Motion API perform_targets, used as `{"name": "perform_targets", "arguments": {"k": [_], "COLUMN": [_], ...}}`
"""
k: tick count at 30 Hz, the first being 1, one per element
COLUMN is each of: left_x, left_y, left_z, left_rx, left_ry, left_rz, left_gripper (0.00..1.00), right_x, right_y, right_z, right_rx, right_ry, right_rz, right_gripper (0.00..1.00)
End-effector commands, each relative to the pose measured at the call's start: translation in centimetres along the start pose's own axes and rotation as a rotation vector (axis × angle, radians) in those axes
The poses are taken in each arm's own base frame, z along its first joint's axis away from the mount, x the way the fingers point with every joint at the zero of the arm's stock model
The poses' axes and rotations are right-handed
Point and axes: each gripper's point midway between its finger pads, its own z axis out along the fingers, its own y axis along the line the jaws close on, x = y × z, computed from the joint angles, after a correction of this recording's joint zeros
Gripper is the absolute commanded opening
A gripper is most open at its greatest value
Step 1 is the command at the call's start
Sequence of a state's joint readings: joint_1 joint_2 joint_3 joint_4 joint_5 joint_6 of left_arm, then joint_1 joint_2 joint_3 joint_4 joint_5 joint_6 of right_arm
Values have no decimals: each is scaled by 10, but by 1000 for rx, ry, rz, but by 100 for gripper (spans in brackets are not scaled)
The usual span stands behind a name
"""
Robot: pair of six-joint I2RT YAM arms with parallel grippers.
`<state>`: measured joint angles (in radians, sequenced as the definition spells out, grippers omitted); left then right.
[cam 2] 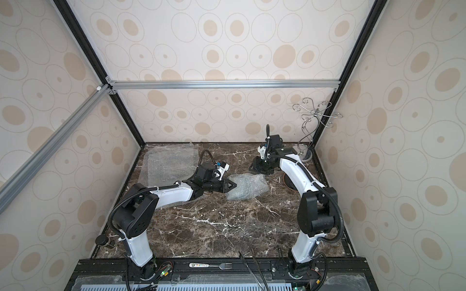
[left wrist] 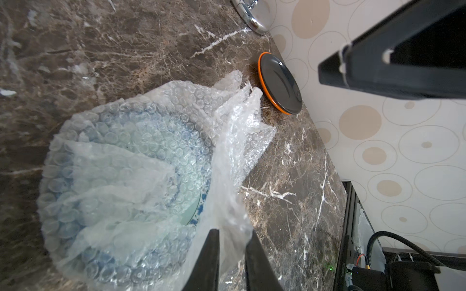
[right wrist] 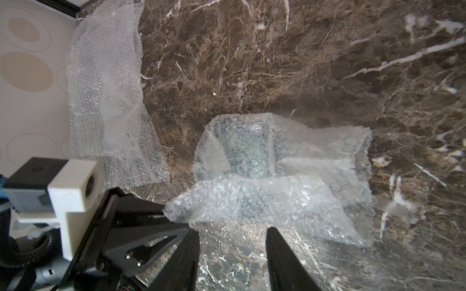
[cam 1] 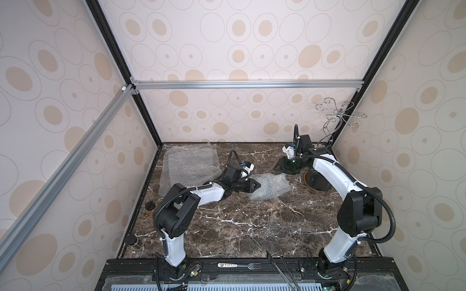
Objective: Unpack dinner plates from bubble wrap
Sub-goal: Unwrap the bubble wrap at the center of the board.
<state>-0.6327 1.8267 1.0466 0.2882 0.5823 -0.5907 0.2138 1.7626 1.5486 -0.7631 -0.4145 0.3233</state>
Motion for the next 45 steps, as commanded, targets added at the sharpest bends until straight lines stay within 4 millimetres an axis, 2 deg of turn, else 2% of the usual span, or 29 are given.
{"name": "perform_targets", "arguments": {"k": [1,7,8,10,11,18,23,26,28,35,37,41,45], "left_x": [0,17,19,24,26,42,50,49,48,28,22,16,16], "left_y": [-18,-28,-28,-30,-29,-24,-21,-21,-21,-27,-30,-30,-29], "left_z": [-5,-4,-4,-4,-4,-10,-15,-21,-27,-53,-55,-49,-36], "left_rx": [46,70,67,66,63,43,28,12,-6,-87,-90,-92,-73], "left_ry": [-28,-15,-13,-7,-3,8,18,5,-5,-57,-65,-63,-45], "left_rz": [13,1,-1,-1,-2,-17,-23,-23,-17,24,31,31,13], "left_gripper": [21,22,20,7,6,10,24,46,50,81,85,87,87], "right_x": [-5,-16,-18,-19,-20,-11,18,40,59,119,136,170,189], "right_y": [-7,-16,-17,-17,-16,-14,-11,-11,-5,-4,-7,-14,-26], "right_z": [8,28,31,35,37,43,49,52,54,52,53,61,71], "right_rx": [28,59,58,53,49,42,44,40,39,68,77,99,110], "right_ry": [13,50,52,57,57,80,125,145,171,213,232,276,318], "right_rz": [1,-14,-13,-8,-6,-15,-39,-35,-58,-110,-112,-118,-91], "right_gripper": [46,46,46,46,46,46,45,45,45,45,45,45,44]}}
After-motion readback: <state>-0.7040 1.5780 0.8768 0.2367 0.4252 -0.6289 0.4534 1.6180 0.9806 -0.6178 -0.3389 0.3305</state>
